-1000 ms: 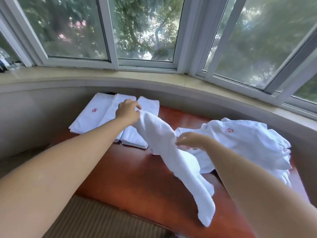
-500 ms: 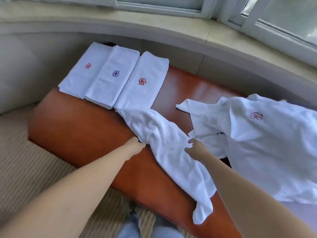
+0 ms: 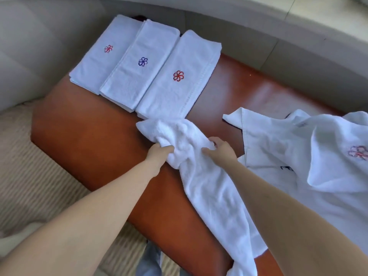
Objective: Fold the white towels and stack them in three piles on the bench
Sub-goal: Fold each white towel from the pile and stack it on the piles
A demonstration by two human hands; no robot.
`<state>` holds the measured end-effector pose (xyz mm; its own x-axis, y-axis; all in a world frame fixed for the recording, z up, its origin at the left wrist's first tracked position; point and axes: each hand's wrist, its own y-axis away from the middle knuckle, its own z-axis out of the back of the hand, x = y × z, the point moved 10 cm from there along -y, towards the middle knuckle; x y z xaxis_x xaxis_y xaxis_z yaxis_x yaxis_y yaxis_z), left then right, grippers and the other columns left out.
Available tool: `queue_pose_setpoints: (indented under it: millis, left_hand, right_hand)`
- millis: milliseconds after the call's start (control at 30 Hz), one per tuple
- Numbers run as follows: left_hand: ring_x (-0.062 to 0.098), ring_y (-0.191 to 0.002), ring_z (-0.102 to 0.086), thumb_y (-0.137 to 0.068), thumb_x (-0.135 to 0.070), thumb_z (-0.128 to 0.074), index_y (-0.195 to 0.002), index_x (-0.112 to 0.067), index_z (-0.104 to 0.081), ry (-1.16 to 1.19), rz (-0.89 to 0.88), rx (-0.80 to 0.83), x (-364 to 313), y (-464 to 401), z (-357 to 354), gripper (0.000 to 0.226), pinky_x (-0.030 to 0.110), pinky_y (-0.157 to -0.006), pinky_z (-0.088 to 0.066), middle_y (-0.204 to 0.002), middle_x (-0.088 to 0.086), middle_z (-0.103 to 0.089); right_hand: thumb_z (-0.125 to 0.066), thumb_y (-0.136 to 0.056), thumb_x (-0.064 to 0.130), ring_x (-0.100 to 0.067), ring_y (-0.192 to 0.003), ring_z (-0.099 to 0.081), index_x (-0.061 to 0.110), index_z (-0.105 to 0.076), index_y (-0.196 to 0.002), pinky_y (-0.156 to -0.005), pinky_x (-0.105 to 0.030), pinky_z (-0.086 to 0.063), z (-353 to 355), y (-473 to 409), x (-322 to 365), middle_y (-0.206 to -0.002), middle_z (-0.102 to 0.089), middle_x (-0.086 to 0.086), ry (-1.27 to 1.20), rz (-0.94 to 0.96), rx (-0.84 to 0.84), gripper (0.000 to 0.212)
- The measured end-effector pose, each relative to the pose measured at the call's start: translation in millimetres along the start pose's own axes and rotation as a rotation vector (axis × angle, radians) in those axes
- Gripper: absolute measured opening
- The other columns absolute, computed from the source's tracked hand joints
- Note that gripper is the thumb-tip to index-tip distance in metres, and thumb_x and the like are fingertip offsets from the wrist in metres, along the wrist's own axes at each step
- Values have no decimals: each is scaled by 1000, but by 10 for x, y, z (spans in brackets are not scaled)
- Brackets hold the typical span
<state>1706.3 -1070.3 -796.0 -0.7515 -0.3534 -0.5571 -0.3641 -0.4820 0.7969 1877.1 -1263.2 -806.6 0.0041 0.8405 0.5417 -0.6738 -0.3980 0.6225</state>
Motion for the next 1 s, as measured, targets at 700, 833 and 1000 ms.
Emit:
queue_pose_setpoints:
  millis: [700,833,1000]
  left_hand:
    - [19,-92,-53,-92,-16,-60,-110,-5,-64,-447,174,35,843,390,673,21,32,-83,-45,-104,8,-60]
    - [20,-123,-55,-91,-26,-69,-138,-20,-57,-300,119,98,807,440,659,48,41,-107,-47,-132,-1,-61]
    - [25,-144,-37,-100,-33,-59,-158,-14,-30,-672,124,133,572,647,557,67,39,-115,-32,-158,6,-38]
  right_hand:
    - [-77,-78,57,-26,-118,-55,25,-41,-139,-96,-41,-44,-432,494,101,-127,-51,-1,451,33,-208,78]
    - [-68,-84,58,-29,-107,-57,11,-38,-136,-97,-41,-44,-293,634,-485,-109,-59,-4,338,-396,-82,77]
    - [-69,-87,30,-30,-105,-63,6,-62,-124,-80,-34,-49,-338,849,-409,-116,-63,-8,39,-319,247,45]
